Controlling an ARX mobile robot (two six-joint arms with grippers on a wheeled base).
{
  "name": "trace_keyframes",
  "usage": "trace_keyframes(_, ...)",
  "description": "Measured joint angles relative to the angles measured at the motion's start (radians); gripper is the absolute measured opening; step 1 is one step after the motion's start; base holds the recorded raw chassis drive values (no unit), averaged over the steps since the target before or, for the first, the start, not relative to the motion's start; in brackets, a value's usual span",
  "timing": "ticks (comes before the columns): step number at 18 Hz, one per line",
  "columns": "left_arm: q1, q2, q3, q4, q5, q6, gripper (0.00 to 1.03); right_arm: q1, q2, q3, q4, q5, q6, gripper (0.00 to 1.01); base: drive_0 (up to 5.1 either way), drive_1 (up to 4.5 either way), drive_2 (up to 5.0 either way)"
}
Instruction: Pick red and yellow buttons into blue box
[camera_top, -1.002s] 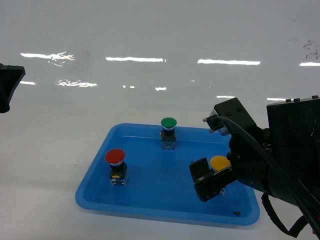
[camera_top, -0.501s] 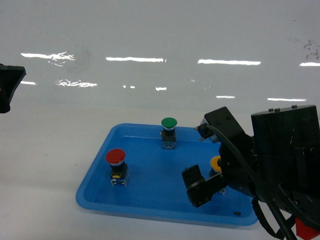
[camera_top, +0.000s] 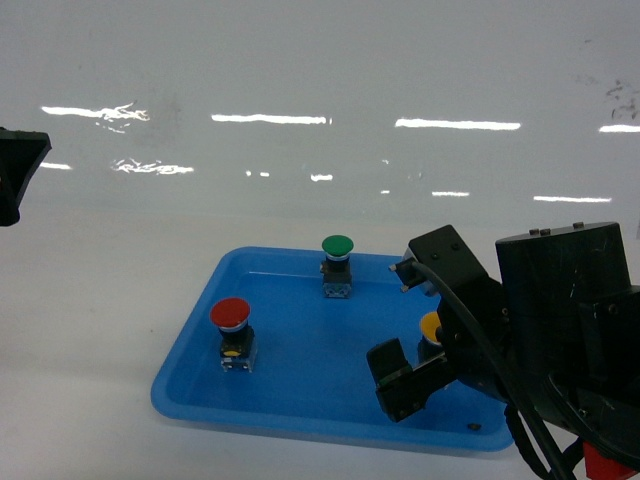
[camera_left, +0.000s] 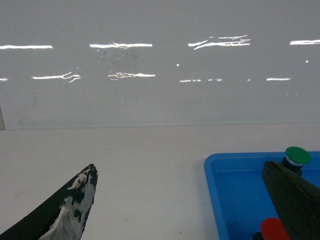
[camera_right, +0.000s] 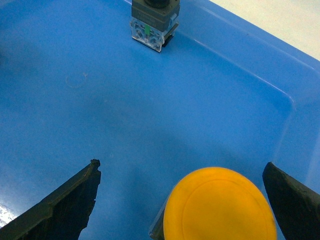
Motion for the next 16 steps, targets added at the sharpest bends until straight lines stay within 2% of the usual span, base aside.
trace_keyframes(2,0.0,0.0,0.0,0.0,0.0,0.0,0.98,0.0,0.008,0.0,-0.005,0.0,-0.003,0.98,0.0,0.0,0.0)
trace_keyframes(5,0.0,0.0,0.0,0.0,0.0,0.0,0.98,0.001,0.011,0.01,-0.04,0.02,-0.029,0.98,0.0,0.0,0.0)
trace_keyframes(7,0.0,0.0,0.0,0.0,0.0,0.0,0.98,0.001,0.011,0.01,-0.04,0.022,-0.037,0.78,0.0,0.0,0.0)
trace_keyframes(8,0.0,0.0,0.0,0.0,0.0,0.0,0.98,0.001,0.011,0.01,-0.04,0.022,-0.04,0.62,0.0,0.0,0.0)
trace_keyframes(10,0.0,0.0,0.0,0.0,0.0,0.0,0.98,0.001,0.011,0.011,-0.039,0.022,-0.04,0.4,0.0,0.0,0.0)
trace_keyframes(11,0.0,0.0,0.0,0.0,0.0,0.0,0.98,0.001,0.011,0.012,-0.037,0.022,-0.04,0.33,0.0,0.0,0.0)
trace_keyframes(12,0.0,0.0,0.0,0.0,0.0,0.0,0.98,0.001,0.011,0.013,-0.036,0.022,-0.041,0.29,0.0,0.0,0.0)
trace_keyframes(16,0.0,0.0,0.0,0.0,0.0,0.0,0.98,-0.002,0.005,0.012,-0.037,0.019,-0.04,0.28,0.0,0.0,0.0)
